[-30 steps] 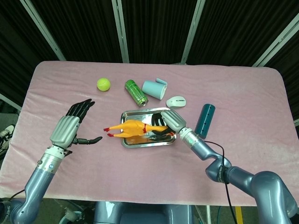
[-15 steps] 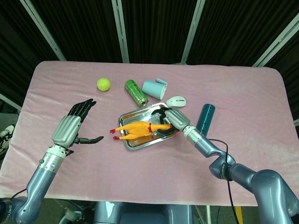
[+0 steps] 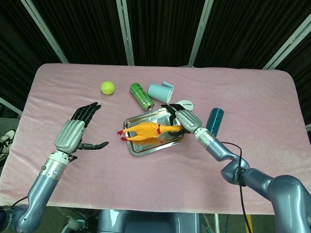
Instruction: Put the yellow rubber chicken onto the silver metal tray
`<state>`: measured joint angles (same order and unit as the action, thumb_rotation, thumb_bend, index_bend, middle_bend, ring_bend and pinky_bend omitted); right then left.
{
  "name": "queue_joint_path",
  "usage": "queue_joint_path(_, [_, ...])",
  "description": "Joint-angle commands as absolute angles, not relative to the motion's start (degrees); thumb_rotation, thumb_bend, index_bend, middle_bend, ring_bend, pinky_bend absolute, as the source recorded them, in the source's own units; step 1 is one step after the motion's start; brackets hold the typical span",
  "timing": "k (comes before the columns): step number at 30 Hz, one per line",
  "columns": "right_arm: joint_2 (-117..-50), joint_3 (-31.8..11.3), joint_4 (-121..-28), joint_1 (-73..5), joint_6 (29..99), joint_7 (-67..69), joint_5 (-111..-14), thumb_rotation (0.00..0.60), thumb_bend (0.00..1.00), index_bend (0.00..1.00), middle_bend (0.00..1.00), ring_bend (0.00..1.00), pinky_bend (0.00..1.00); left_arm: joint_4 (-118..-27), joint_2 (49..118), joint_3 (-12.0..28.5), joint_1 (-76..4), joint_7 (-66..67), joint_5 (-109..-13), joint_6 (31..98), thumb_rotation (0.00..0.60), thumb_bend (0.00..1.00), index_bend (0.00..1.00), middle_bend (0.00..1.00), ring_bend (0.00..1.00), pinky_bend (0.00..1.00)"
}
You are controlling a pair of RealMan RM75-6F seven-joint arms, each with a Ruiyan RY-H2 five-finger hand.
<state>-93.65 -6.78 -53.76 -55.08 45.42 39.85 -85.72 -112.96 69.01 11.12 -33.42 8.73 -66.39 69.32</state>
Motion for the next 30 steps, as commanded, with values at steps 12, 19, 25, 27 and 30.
queue_joint_path(12, [-92.2,-7.4,-55.2,-54.7,45.5,35.8,-84.4,0.600,0.09,0.00,0.00,0.00,0.00,-112.8,68.9,11.7,-32.9,8.3,-66.6,69.2,0.501,0.08,0.00,0.00,0.00,0.02])
queue_joint_path(19, [-86.6,-10.0,-60.0,-48.2,55.3,33.3,-81.2,0.600,0.19,0.12,0.14,0.07,0.14,-112.0,67.3,11.4,-31.7,10.2,-66.4,70.5,0.600,0.09,0.00,0.00,0.00,0.02])
queue_joint_path(25, [-81.8,-10.7,-66.3,-38.8,65.4,24.9,-76.5,0.600,0.37,0.23,0.23,0.16,0.20,-110.7,65.4,9.1,-28.4,12.8,-67.3,73.8,0.600,0.11,0.00,0.00,0.00,0.02])
queue_joint_path(27, [-80.6,-10.2,-67.5,-36.4,67.7,21.8,-75.9,0.600,0.39,0.25,0.24,0.17,0.21,-110.4,65.1,8.6,-27.2,12.8,-67.7,75.1,0.600,0.12,0.01,0.00,0.00,0.01])
queue_joint_path(30, [-77.6,-7.6,-69.7,-31.9,70.6,16.4,-76.0,0.600,0.39,0.25,0.24,0.16,0.21,-109.6,64.5,7.2,-24.5,10.8,-69.2,77.3,0.600,0.13,0.02,0.00,0.00,0.00])
